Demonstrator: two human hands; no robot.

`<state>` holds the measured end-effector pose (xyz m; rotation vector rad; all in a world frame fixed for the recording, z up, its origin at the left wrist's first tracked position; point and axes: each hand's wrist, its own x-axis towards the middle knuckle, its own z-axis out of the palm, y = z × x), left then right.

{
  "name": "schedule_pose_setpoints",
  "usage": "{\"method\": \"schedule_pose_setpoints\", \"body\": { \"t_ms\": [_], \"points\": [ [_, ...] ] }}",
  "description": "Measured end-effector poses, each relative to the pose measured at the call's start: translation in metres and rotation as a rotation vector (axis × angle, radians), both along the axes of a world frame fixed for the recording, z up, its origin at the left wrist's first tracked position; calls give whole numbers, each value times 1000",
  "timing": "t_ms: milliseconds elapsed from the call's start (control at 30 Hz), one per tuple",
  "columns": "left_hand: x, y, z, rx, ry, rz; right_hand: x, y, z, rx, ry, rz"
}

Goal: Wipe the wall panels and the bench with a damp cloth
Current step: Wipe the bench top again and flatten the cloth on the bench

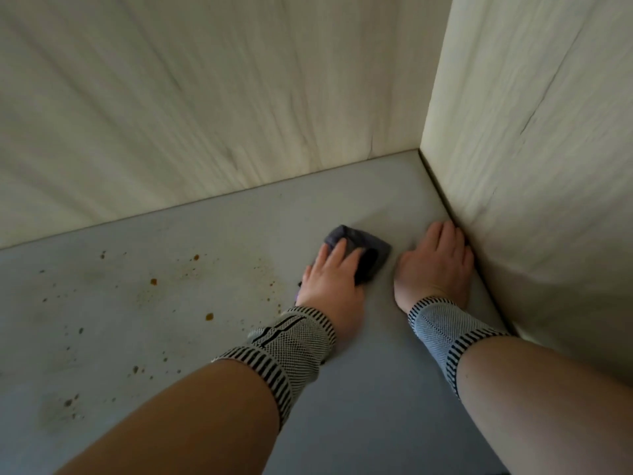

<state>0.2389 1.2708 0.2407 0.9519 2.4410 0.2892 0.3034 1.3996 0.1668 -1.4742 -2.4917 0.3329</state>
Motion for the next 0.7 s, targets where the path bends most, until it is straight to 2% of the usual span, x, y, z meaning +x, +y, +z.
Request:
{"method": "schedule_pose_setpoints", "body": {
  "t_ms": [67, 167, 267, 367, 500, 600, 633, 700],
  "points": [
    [14, -17, 16, -6, -26, -35, 1, -1, 7, -43, -13, 13],
    [14, -56, 38, -43, 56, 43, 3, 5, 17, -108, -68, 40],
    [12, -102, 43, -286, 124, 21, 6, 6, 48, -148, -66, 64],
    [22, -132, 26, -454, 33, 3, -2, -45, 76, -168, 12, 219],
    [22, -131, 13, -435, -28, 41, -14, -136, 66, -214, -231, 466],
    [18, -127, 13, -477, -34, 28, -3, -117, 62, -129, -294, 604],
    [17, -127, 12, -480, -32, 20, 4, -102, 61, -90, -302, 598],
    [16, -127, 10, -472, -45, 20, 18, -72, 62, -65, -343, 444]
  ]
}}
